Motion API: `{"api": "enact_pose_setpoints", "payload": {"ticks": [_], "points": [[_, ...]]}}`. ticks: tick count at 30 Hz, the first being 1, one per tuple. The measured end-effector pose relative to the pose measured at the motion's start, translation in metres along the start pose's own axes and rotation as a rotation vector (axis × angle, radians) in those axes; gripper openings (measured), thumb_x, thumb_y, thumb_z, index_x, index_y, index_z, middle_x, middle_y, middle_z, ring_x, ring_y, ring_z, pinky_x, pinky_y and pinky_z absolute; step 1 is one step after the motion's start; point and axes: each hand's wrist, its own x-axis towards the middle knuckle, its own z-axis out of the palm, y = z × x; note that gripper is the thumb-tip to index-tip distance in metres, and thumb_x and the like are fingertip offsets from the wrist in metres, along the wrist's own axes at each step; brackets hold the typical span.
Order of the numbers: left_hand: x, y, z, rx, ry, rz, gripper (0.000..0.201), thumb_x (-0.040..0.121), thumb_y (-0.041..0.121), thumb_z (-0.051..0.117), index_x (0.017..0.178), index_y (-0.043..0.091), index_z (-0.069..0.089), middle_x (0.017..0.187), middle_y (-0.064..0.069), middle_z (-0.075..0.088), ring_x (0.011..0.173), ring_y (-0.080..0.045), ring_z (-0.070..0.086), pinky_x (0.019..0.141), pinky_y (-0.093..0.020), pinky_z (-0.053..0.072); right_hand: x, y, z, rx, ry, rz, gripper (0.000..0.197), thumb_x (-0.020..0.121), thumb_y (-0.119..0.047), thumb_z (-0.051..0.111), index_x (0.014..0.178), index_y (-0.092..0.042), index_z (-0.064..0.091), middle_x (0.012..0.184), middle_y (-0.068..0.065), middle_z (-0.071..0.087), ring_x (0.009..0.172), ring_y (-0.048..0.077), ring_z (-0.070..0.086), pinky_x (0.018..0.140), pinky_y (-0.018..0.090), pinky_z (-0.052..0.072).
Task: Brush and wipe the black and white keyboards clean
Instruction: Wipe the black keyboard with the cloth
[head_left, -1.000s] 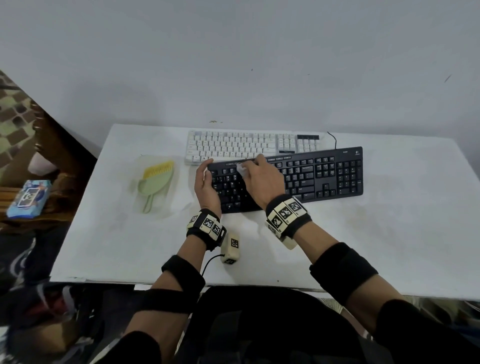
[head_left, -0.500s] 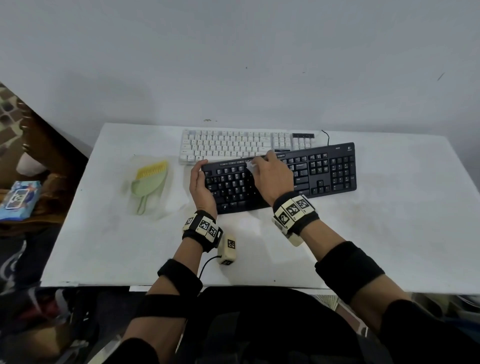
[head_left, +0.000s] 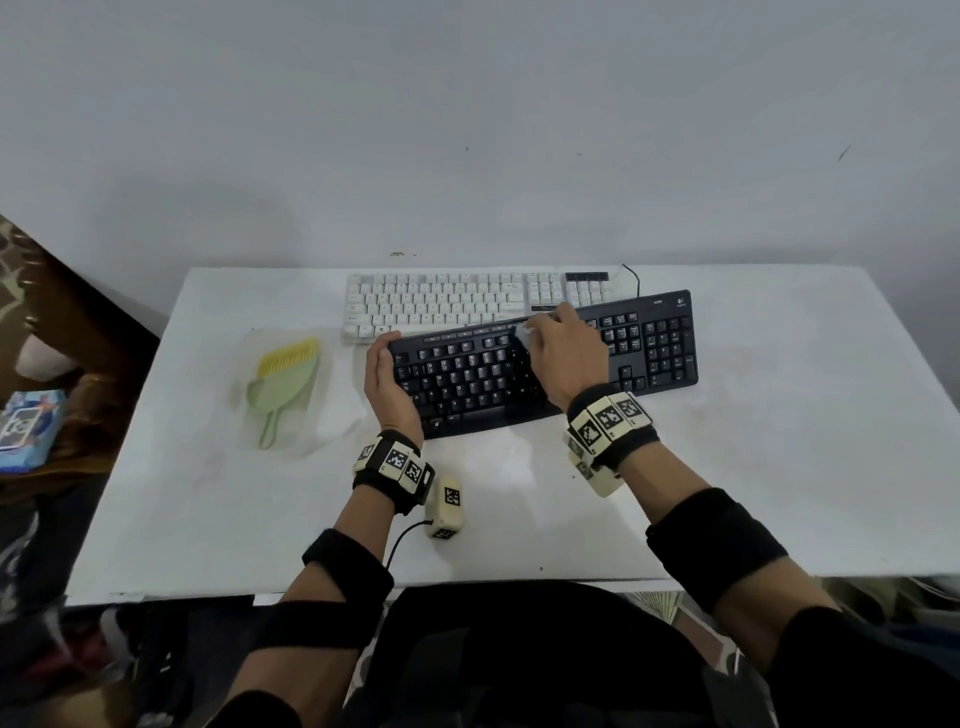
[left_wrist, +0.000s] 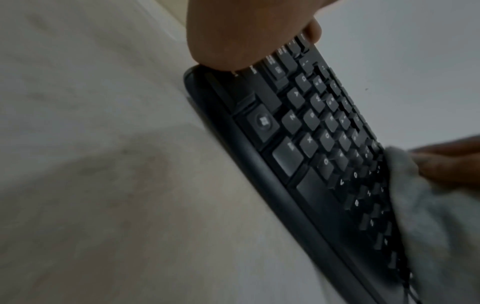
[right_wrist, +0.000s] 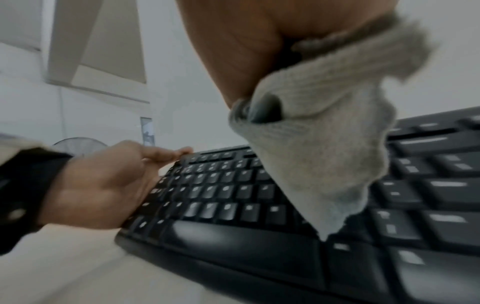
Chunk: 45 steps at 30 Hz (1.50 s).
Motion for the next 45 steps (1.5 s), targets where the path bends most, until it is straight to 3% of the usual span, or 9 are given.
{"api": "enact_pose_setpoints", "payload": {"ticks": [4,8,13,17,21,25,32,38,45], "points": [[0.000,0.004,0.012,0.005,-0.035,-0.009,0.027,0.105,0.015,0.044,0.104,0.019,0.070,0.117,0.007,0.067,0.122,-0.012,0.059,0.113,-0.041,0.044,-0.009,-0.020,0.008,0.017,-0.040,-0.131,0.026,0.104,-0.030,0.053,0.112,-0.012,0.070,0.102,0.008,0.058,0.060,0.016,0.051,0.054,0.028,0.048],[0.000,0.005,0.018,0.005,-0.052,-0.015,0.027,0.107,0.010,0.042,0.107,0.014,0.069,0.116,0.007,0.067,0.115,-0.002,0.060,0.104,-0.027,0.045,-0.008,-0.002,0.000,-0.012,-0.020,0.006,0.029,0.105,-0.030,0.050,0.113,-0.011,0.070,0.108,0.010,0.058,0.067,0.021,0.058,0.060,0.035,0.054],[0.003,-0.003,0.015,0.012,-0.060,-0.016,0.025,0.103,0.018,0.046,0.106,0.020,0.071,0.118,0.008,0.068,0.131,-0.025,0.055,0.118,-0.045,0.039,-0.006,0.018,-0.010,-0.041,0.008,0.088,0.026,0.104,-0.024,0.049,0.111,-0.009,0.068,0.110,0.010,0.058,0.072,0.024,0.061,0.065,0.039,0.057],[0.003,-0.003,0.012,-0.003,-0.083,-0.004,0.023,0.102,0.020,0.049,0.105,0.023,0.072,0.116,0.014,0.069,0.135,-0.026,0.052,0.120,-0.050,0.035,-0.008,-0.005,0.000,0.017,0.009,-0.072,0.023,0.104,-0.029,0.054,0.111,-0.012,0.070,0.099,0.007,0.056,0.061,0.017,0.053,0.056,0.031,0.053],[0.003,-0.003,0.013,-0.028,-0.082,-0.018,0.025,0.101,0.021,0.049,0.102,0.026,0.074,0.116,0.010,0.069,0.135,-0.032,0.052,0.119,-0.053,0.035,-0.009,-0.005,0.002,-0.019,-0.033,-0.025,0.023,0.104,-0.027,0.052,0.113,-0.013,0.068,0.105,0.007,0.057,0.065,0.019,0.056,0.060,0.034,0.054],[0.005,-0.003,0.013,-0.028,-0.085,-0.032,0.025,0.100,0.022,0.049,0.102,0.026,0.074,0.119,0.004,0.067,0.133,-0.032,0.053,0.118,-0.052,0.037,-0.008,0.015,-0.008,-0.089,-0.030,0.131,0.019,0.102,-0.021,0.053,0.111,-0.012,0.068,0.113,0.009,0.058,0.075,0.025,0.063,0.066,0.037,0.057],[0.003,-0.001,0.015,-0.006,-0.080,-0.008,0.028,0.104,0.010,0.045,0.105,0.020,0.071,0.118,0.005,0.067,0.126,-0.016,0.057,0.116,-0.038,0.040,-0.012,0.025,-0.012,-0.049,0.037,0.076,0.022,0.103,-0.023,0.052,0.108,-0.013,0.070,0.104,0.009,0.057,0.065,0.023,0.055,0.059,0.037,0.055],[0.007,-0.005,0.014,-0.012,-0.078,-0.020,0.029,0.104,0.014,0.045,0.104,0.023,0.072,0.119,0.004,0.067,0.128,-0.021,0.057,0.118,-0.046,0.039,-0.004,0.057,-0.032,-0.143,0.004,0.300,0.024,0.103,-0.020,0.049,0.112,-0.010,0.069,0.117,0.012,0.055,0.085,0.030,0.065,0.063,0.033,0.044],[0.005,-0.006,0.011,-0.016,-0.080,0.030,0.027,0.104,0.013,0.045,0.109,0.018,0.071,0.121,0.001,0.066,0.134,-0.030,0.053,0.119,-0.047,0.037,-0.009,0.044,-0.021,-0.033,0.033,0.077,0.026,0.103,-0.026,0.050,0.110,-0.012,0.071,0.107,0.008,0.059,0.071,0.023,0.060,0.064,0.036,0.055]]}}
